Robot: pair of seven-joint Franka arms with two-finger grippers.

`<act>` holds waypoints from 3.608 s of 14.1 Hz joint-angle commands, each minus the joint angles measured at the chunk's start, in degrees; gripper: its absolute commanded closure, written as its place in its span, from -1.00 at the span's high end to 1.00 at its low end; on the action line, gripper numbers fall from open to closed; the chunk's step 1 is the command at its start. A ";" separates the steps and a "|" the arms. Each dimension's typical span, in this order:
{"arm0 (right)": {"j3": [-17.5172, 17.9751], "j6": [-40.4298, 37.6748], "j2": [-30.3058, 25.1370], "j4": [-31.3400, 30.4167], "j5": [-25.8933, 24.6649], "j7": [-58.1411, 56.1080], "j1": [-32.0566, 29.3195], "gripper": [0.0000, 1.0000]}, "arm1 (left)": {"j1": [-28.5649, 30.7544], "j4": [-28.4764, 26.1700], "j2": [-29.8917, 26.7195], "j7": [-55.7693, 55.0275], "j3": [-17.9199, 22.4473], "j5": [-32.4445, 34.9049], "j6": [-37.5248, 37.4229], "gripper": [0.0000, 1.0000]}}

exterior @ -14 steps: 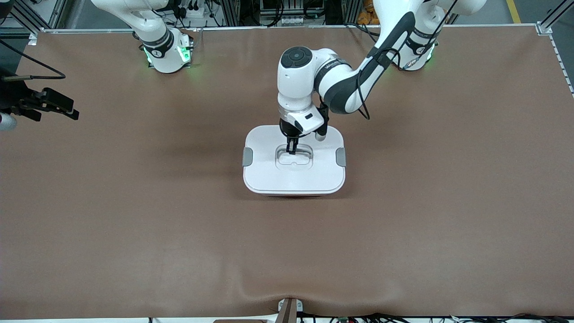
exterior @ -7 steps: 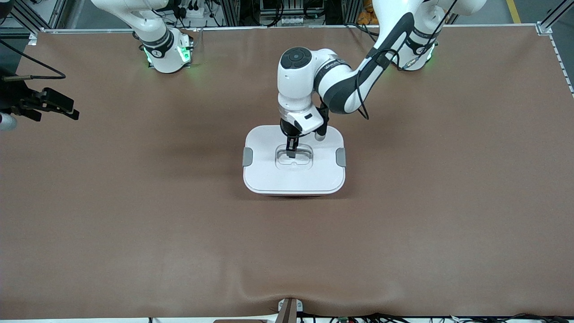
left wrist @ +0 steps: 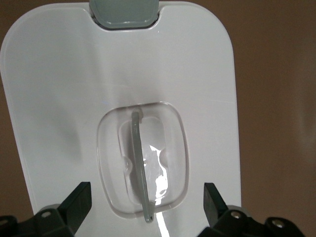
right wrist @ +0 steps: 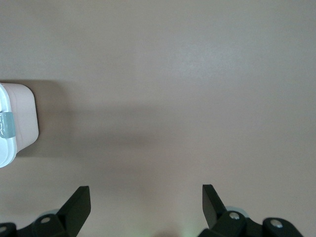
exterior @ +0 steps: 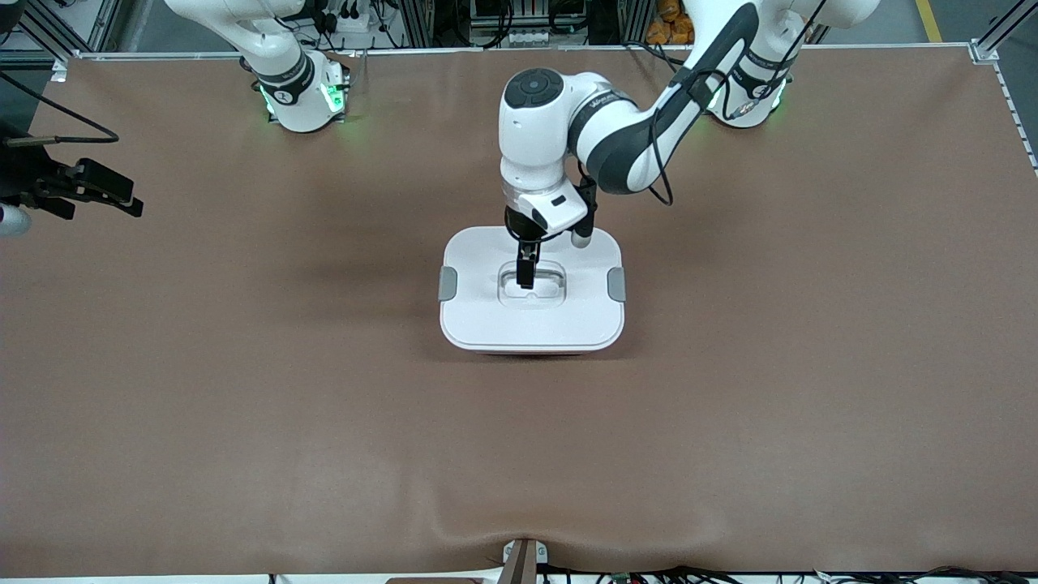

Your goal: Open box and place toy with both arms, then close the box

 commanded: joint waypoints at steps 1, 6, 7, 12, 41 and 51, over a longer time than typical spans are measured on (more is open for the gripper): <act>-0.13 -0.72 -0.11 0.80 -0.21 -0.34 0.26 1.00 | -0.27 -0.20 -2.56 0.68 0.06 -1.18 -1.74 1.00; -0.13 -0.71 -0.11 0.88 -0.21 -0.34 0.26 1.00 | 0.43 2.61 -4.32 1.90 0.15 -1.18 -4.21 1.00; -0.13 -0.71 -0.11 0.88 -0.21 -0.34 0.26 1.00 | 0.52 3.13 -4.32 2.87 0.15 -1.27 -4.38 1.00; -0.22 -1.15 -0.11 0.88 -1.43 -0.16 0.26 1.00 | 3.06 3.23 -6.16 8.22 0.15 -2.05 -5.52 1.00; -0.57 -2.91 -0.02 1.59 -1.70 0.01 -0.01 1.00 | 27.84 10.69 -12.67 96.45 1.73 -18.76 -30.83 1.00; -0.75 -3.26 -0.19 3.08 -1.70 -6.03 -2.89 1.00 | 39.79 12.10 -17.24 131.18 1.64 -18.94 -33.20 1.00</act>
